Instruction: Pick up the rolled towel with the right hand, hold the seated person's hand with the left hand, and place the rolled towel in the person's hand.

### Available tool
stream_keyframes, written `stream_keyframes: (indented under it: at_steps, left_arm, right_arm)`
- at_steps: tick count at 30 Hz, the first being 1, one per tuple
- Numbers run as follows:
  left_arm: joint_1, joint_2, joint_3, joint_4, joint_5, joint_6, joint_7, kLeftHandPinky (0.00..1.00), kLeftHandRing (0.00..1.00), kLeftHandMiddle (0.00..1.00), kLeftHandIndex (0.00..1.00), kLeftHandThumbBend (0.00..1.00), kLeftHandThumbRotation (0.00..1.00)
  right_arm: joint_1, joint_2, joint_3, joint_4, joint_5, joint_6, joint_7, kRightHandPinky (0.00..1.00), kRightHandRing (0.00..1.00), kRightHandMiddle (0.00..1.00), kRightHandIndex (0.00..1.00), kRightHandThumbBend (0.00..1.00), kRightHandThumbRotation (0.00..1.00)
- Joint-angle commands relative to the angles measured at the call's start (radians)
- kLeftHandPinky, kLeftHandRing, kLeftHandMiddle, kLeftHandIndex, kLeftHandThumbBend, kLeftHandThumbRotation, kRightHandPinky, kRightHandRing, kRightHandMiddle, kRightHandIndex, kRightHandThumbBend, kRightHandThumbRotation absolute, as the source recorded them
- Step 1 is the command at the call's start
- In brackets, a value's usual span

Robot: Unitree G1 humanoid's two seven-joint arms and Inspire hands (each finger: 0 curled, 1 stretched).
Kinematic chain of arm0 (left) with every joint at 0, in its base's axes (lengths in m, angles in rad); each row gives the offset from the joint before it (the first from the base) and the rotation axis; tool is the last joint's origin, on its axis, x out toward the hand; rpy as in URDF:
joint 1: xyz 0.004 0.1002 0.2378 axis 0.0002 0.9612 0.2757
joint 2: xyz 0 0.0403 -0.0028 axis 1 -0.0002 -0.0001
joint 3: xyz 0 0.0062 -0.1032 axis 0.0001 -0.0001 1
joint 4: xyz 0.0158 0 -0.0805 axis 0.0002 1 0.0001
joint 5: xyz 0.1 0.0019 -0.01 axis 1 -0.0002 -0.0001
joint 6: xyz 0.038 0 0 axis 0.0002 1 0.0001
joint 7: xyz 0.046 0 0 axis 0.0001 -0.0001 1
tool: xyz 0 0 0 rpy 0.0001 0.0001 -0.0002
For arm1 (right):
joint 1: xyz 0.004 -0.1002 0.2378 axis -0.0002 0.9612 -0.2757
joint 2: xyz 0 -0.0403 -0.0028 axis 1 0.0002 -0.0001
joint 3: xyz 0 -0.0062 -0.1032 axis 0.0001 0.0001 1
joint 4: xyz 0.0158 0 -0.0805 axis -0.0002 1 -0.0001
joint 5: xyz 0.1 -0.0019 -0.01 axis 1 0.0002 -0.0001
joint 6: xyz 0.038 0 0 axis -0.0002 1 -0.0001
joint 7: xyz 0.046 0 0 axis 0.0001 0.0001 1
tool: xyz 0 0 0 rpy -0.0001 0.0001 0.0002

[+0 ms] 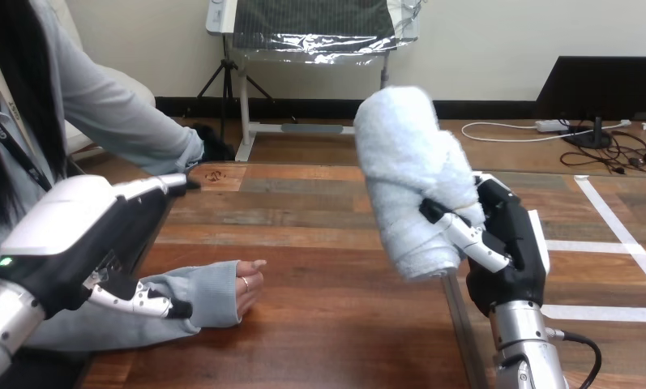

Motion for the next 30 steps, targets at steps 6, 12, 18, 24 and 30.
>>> stream_keyframes:
  at_steps: [6,12,18,24,30]
  left_arm:
    - [-0.140,0.057,-0.090,0.150,0.028,0.022,-0.027,0.74,0.78,0.79,0.81,1.00,0.25]
    - [-0.183,0.069,-0.131,0.226,0.048,0.007,-0.025,0.69,0.75,0.77,0.79,1.00,0.27]
    - [-0.213,0.080,-0.168,0.270,0.055,0.015,-0.041,0.63,0.72,0.75,0.77,1.00,0.27]
    - [-0.242,0.089,-0.202,0.312,0.048,0.014,-0.070,0.62,0.71,0.75,0.76,1.00,0.29]
    - [-0.269,0.094,-0.228,0.368,0.044,-0.023,-0.068,0.63,0.71,0.74,0.75,1.00,0.30]
  right_arm:
    - [-0.032,0.018,-0.004,-0.114,0.048,-0.046,0.065,0.23,0.32,0.43,0.44,0.55,0.00]
    - [-0.022,0.024,-0.005,-0.139,0.068,-0.045,0.088,0.21,0.31,0.43,0.44,0.54,0.00]
    - [-0.011,0.034,-0.009,-0.175,0.106,-0.030,0.133,0.21,0.30,0.43,0.44,0.52,0.00]
    - [0.000,0.038,-0.005,-0.210,0.127,-0.029,0.156,0.21,0.30,0.42,0.43,0.50,0.00]
    - [0.015,0.046,0.000,-0.255,0.141,-0.023,0.164,0.21,0.29,0.41,0.43,0.51,0.00]
